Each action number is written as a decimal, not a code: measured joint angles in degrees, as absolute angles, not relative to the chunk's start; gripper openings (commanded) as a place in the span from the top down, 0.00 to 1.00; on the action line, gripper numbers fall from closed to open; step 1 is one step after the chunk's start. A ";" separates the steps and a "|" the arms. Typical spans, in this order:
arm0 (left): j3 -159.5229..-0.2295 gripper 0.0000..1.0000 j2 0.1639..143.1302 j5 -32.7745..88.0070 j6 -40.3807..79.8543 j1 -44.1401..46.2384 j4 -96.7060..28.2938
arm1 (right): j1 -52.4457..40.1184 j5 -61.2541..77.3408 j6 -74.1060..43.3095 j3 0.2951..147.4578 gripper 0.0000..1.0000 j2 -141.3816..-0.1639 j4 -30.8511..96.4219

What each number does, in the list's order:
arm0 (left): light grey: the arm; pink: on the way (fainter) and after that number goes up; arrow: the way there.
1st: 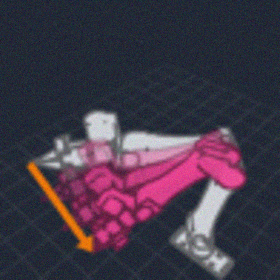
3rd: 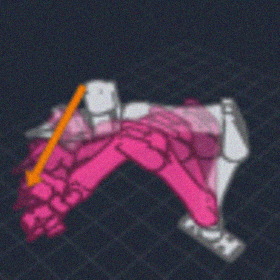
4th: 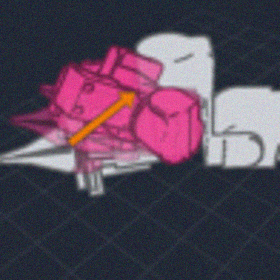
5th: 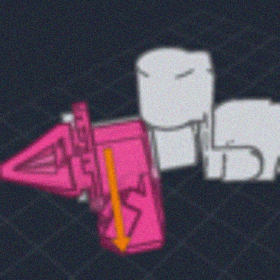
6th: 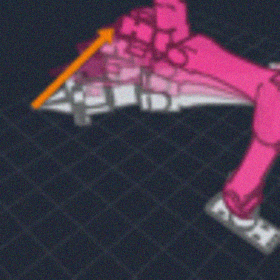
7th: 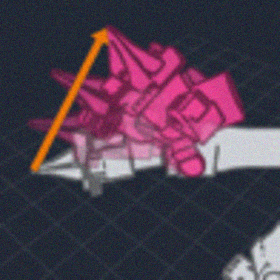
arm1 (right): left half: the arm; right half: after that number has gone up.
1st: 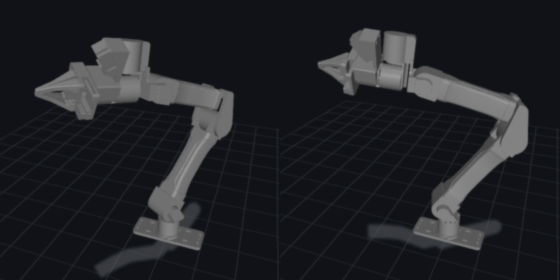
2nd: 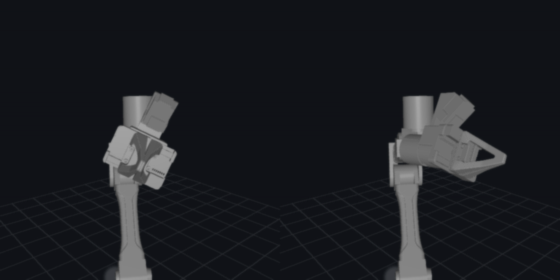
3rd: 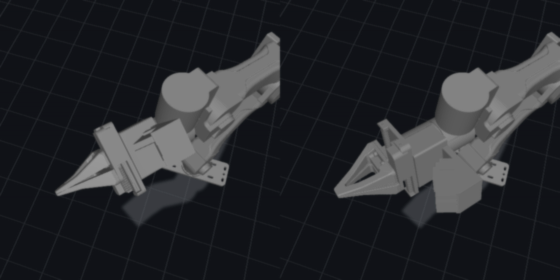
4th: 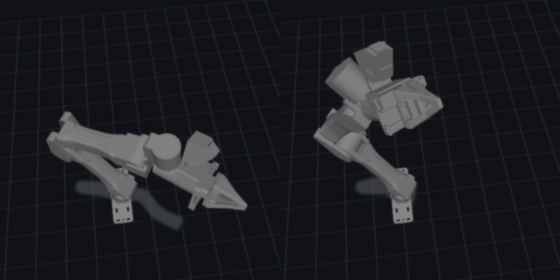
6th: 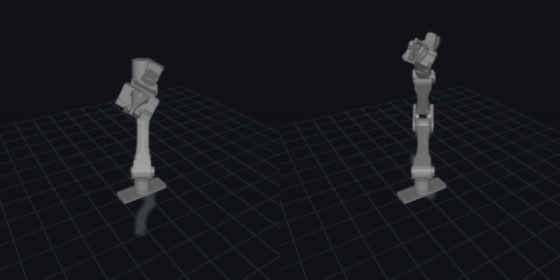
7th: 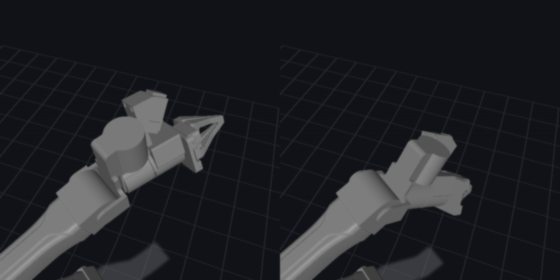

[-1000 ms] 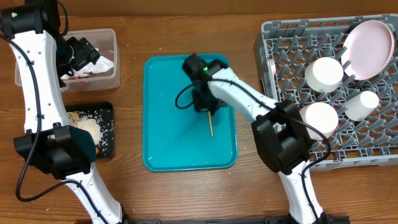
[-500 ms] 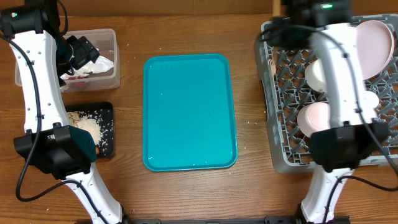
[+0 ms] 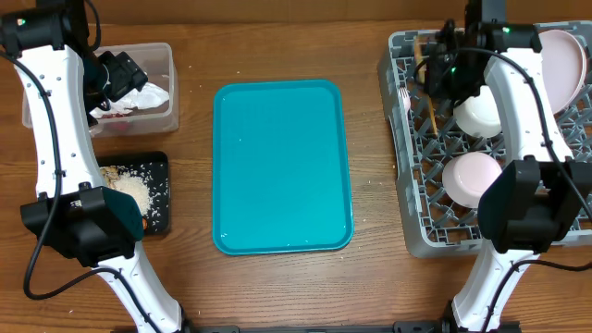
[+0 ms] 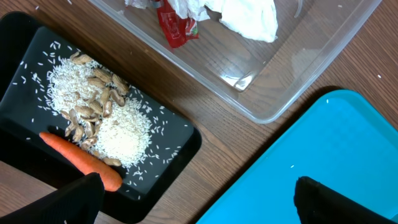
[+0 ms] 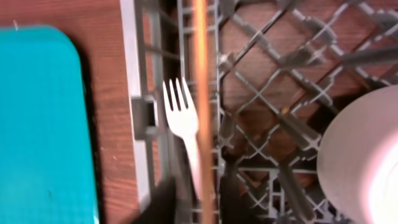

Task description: Sort waste into correct bins and load items into the dishwasher rack

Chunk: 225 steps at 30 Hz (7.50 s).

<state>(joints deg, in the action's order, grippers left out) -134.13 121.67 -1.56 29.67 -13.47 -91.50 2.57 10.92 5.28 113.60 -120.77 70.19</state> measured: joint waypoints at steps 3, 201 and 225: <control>-134.13 0.00 121.67 -1.56 29.67 -13.47 -91.50 | 2.50 11.25 4.58 113.45 0.29 -120.77 70.06; -0.49 0.00 0.95 -3.46 -0.25 -3.90 -4.32 | 5.21 7.05 -10.44 1.06 0.00 -0.62 4.36; -0.49 0.00 0.95 -3.46 -0.25 -3.90 -4.32 | 5.21 7.03 -10.41 1.06 0.00 -0.62 4.34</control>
